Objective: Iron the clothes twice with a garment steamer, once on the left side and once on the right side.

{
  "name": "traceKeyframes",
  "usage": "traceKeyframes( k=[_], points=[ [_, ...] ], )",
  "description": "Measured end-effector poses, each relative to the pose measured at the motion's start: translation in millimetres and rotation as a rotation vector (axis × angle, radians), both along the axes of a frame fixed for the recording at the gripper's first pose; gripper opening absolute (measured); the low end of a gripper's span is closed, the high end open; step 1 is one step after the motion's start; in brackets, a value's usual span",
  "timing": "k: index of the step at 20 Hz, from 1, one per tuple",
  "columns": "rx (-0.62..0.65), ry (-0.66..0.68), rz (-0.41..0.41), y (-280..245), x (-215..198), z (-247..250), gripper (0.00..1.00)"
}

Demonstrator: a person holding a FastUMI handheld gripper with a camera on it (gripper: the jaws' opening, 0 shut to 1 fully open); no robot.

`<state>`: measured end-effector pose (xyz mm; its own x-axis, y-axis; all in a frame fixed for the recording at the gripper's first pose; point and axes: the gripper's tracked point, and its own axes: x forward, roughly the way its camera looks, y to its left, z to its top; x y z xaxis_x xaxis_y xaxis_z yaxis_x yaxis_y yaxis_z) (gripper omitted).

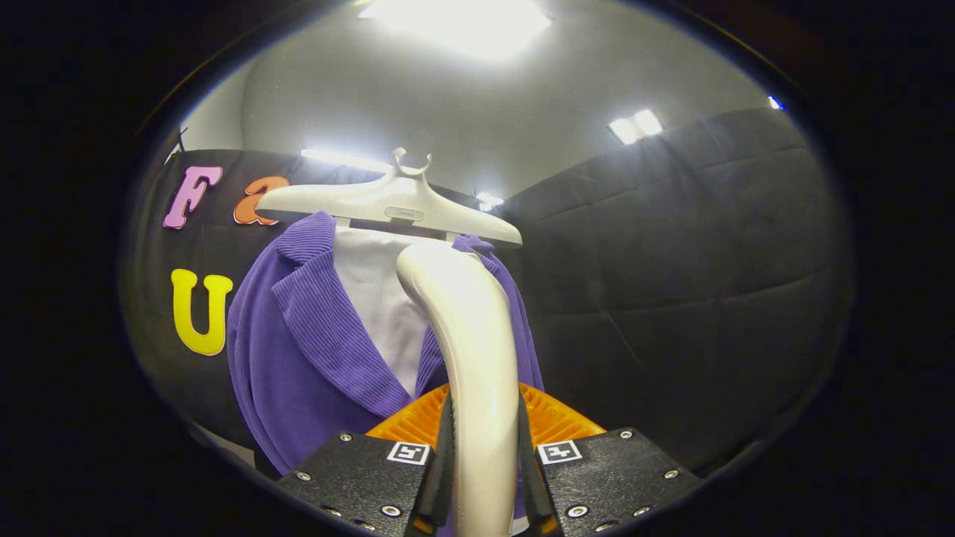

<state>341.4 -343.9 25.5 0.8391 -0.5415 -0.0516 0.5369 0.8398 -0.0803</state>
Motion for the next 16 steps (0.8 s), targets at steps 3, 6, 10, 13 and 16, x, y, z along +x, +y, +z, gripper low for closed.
traceKeyframes(
  k=[3, 6, 10, 13, 16],
  points=[
    [0.017, 0.006, -0.016, -7, 7, -13, 0.38],
    [0.027, 0.033, -0.012, -8, 12, -34, 0.38],
    [0.045, 0.084, -0.016, -4, 8, -68, 0.38],
    [0.051, 0.118, -0.02, 1, 2, -89, 0.38],
    [0.054, 0.15, -0.022, 3, -12, -108, 0.38]
  ],
)
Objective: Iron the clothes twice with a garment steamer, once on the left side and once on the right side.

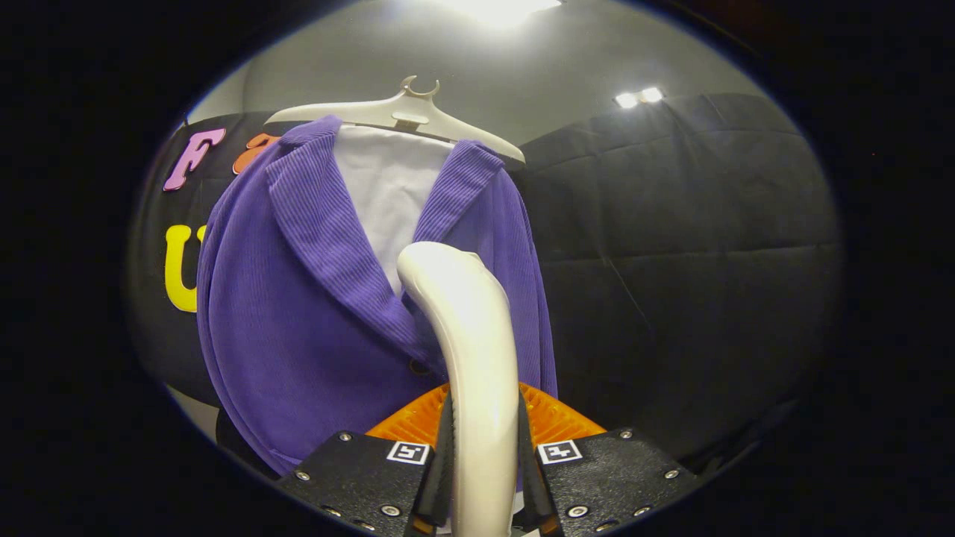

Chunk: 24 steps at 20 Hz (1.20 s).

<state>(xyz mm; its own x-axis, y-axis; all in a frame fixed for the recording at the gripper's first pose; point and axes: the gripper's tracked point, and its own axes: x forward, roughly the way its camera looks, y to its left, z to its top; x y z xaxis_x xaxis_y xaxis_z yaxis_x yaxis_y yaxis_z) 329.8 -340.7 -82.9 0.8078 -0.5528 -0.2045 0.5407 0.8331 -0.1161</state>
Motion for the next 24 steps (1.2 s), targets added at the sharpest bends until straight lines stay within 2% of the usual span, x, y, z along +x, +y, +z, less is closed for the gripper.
traceKeyframes(
  k=[16, 24],
  points=[
    [0.065, 0.126, -0.069, 0, -59, -109, 0.38],
    [0.106, 0.208, -0.069, 4, -73, -162, 0.38]
  ],
)
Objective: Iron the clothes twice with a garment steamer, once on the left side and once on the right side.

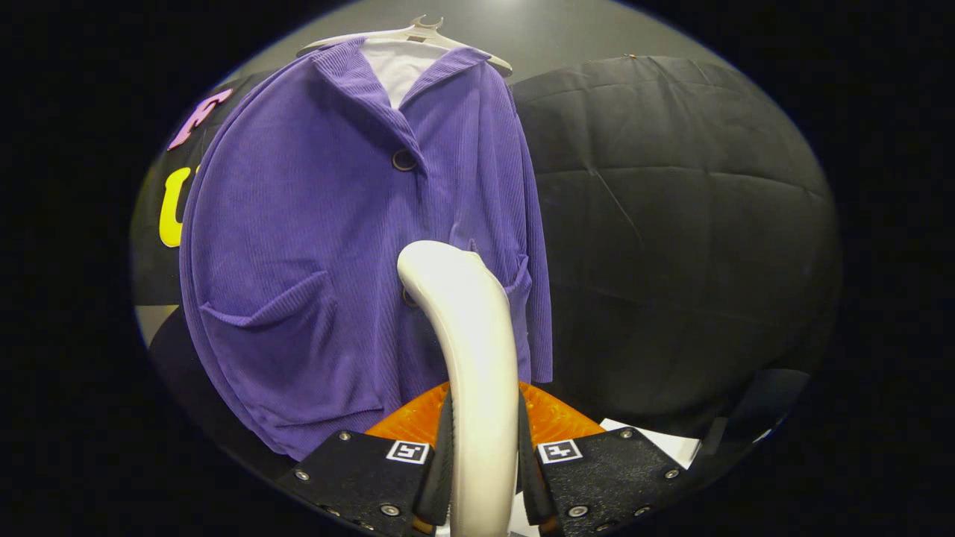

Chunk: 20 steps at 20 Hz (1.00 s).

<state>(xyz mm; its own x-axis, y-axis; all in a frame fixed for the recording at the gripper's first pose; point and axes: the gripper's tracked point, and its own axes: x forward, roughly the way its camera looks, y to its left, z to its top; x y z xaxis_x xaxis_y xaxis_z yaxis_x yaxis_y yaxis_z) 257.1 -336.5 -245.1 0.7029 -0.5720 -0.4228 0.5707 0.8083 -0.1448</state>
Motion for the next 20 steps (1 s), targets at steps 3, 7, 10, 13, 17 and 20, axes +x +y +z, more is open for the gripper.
traceKeyframes(
  k=[3, 7, 10, 13, 17, 20],
  points=[
    [0.018, 0.03, 0.002, 2, -1, -14, 0.38],
    [0.044, 0.066, -0.002, -2, 0, -30, 0.39],
    [0.072, 0.095, -0.003, -2, -2, -48, 0.39],
    [0.09, 0.138, 0.011, 2, -7, -59, 0.39],
    [0.102, 0.152, 0.038, 7, -12, -51, 0.38],
    [0.094, 0.136, 0.073, 16, -16, -27, 0.39]
  ],
)
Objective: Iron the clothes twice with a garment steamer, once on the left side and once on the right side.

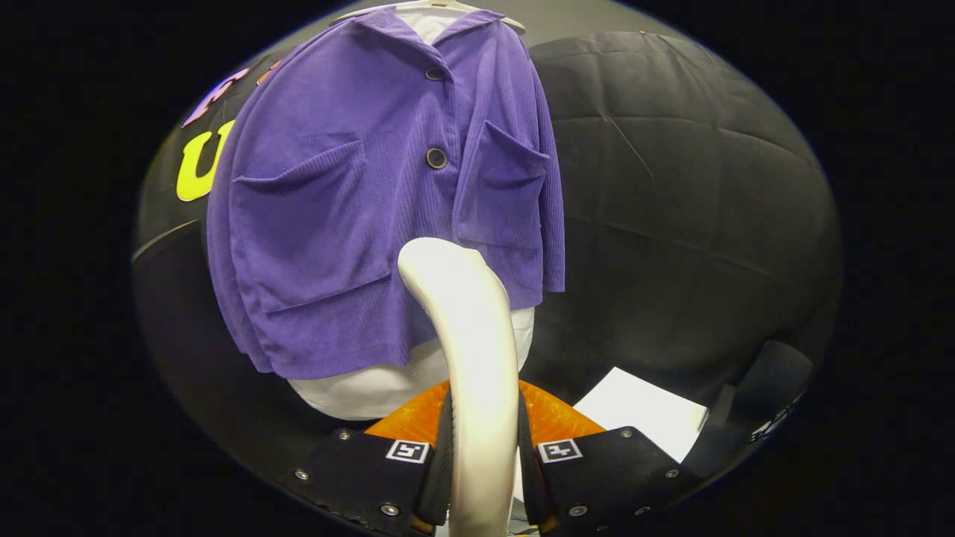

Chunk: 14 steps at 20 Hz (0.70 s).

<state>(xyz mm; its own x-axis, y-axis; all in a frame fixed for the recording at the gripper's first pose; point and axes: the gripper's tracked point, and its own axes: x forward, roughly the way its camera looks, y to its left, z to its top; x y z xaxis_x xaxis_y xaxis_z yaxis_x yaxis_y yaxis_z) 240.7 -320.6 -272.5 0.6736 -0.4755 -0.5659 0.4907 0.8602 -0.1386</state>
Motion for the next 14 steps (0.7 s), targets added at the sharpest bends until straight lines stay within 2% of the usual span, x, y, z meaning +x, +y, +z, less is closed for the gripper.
traceKeyframes(
  k=[10, 14],
  points=[
    [-0.061, -0.202, 0.118, 70, -64, 138, 0.38],
    [-0.063, -0.271, 0.175, 101, -101, 187, 0.39]
  ],
)
